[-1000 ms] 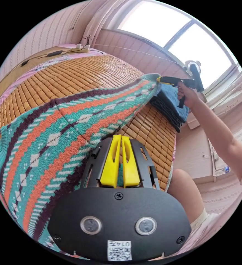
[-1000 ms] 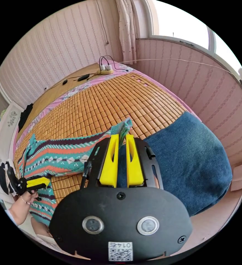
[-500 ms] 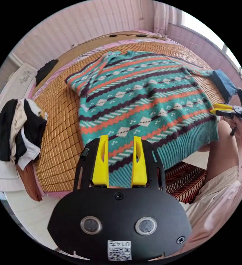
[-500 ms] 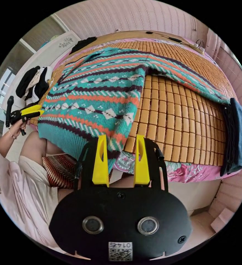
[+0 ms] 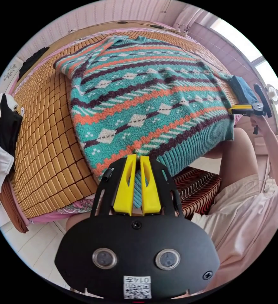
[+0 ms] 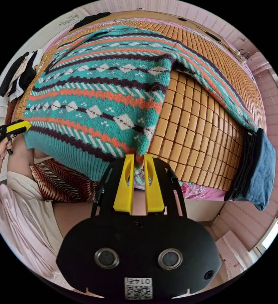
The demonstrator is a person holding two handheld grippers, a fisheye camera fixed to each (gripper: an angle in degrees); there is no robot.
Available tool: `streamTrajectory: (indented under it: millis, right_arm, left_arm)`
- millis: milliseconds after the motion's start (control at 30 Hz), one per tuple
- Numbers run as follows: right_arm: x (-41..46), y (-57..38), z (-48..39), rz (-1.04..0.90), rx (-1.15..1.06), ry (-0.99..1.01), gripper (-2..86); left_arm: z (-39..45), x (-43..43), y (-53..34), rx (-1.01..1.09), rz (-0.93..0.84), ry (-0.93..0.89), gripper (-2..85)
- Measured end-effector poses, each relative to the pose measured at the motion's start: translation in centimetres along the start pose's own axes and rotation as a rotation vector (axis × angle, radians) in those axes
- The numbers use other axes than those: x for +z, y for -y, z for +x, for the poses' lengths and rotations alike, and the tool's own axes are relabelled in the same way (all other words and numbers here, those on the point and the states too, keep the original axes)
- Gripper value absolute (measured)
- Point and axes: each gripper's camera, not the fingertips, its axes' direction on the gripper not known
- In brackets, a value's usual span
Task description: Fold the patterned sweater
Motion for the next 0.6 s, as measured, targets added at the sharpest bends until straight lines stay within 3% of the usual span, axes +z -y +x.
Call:
streamTrajectory:
  millis: [167, 367, 467, 600]
  right_arm:
    - [-2.9, 2.9, 0.2, -0.078, 0.034, 0.029, 10.8]
    - [-8.4, 12.7, -4.1, 0.338, -0.107, 0.261, 13.0]
    - [-8.9, 19.1, -8.0, 0.530, -0.173, 0.316, 14.1]
    - [-6.6, 27.3, -13.1, 0.602, -0.179, 0.352, 13.8]
  left_arm:
    - [-2.4, -7.7, -1.7, -0.028, 0.163, -0.003, 3.6]
    - [-5.8, -14.4, 2.3, 0.010, 0.427, 0.192, 6.2]
    - [-8.1, -16.0, 6.7, -0.012, 0.479, 0.115, 7.1]
    - [-10.6, -17.1, 11.5, -0.049, 0.476, 0.152, 7.6]
